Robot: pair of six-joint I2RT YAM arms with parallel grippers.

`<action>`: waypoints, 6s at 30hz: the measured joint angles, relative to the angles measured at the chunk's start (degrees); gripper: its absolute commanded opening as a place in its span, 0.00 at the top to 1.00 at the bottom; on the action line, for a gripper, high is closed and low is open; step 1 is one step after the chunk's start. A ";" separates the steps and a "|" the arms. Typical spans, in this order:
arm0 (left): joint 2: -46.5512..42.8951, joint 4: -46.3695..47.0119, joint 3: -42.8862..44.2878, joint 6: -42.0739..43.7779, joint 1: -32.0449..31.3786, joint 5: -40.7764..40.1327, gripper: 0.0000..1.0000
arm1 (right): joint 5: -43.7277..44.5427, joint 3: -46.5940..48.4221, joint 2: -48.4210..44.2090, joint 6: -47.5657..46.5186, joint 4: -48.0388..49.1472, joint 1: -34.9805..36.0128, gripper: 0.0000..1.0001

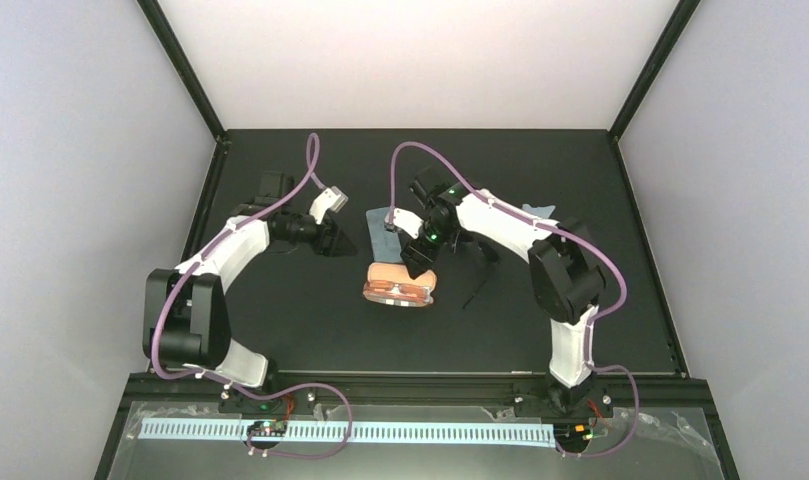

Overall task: Organize the sunglasses
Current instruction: Adjust the sunglasses in the sunglasses case, then close the sunglasses case at the center of the board.

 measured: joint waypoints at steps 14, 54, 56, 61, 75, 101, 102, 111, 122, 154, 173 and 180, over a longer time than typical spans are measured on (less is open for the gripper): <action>-2.97 2.34 -2.16 -0.35 0.00 -0.81 0.35 | -5.20 3.34 7.69 -2.95 -3.80 0.02 0.46; 13.09 -11.19 -0.11 -0.37 -6.64 3.61 0.43 | -14.67 2.08 5.62 -3.98 -6.29 0.02 0.57; 14.10 -11.19 -0.13 -1.11 -6.69 3.93 0.43 | -14.67 2.08 5.62 -3.96 -6.29 0.02 0.57; 14.36 -10.97 -0.11 -2.60 -6.88 4.61 0.43 | -14.67 2.08 5.62 -3.96 -6.25 0.02 0.57; 14.36 -10.93 -0.13 -3.91 -8.37 5.99 0.43 | -14.67 1.77 5.55 -4.00 -5.77 0.02 0.57; 0.42 -5.22 -4.42 1.03 -8.48 -1.01 0.24 | -12.39 0.04 2.56 -4.02 -4.35 0.02 0.56; -0.61 -4.48 -5.25 1.95 -8.48 -1.64 0.23 | -12.41 0.02 2.56 -4.02 -4.35 0.02 0.56; -12.52 1.68 -14.21 16.83 -9.55 -6.19 0.31 | -12.74 0.04 2.56 -4.02 -4.35 0.02 0.57; -1.73 -3.58 -8.33 19.85 -10.10 -7.76 0.48 | -14.67 -1.09 1.90 -4.04 -3.82 0.02 0.58; 18.03 -16.35 3.39 6.14 -9.20 -5.75 0.72 | -17.25 -2.51 0.22 -4.26 -3.15 0.02 0.60; 20.94 -17.51 5.05 4.37 -9.05 -5.03 0.84 | -17.35 -2.51 0.22 -4.28 -3.13 0.02 0.61; 21.53 -17.44 5.07 2.73 -8.87 -4.61 0.85 | -17.51 -2.51 0.20 -4.28 -3.10 0.02 0.63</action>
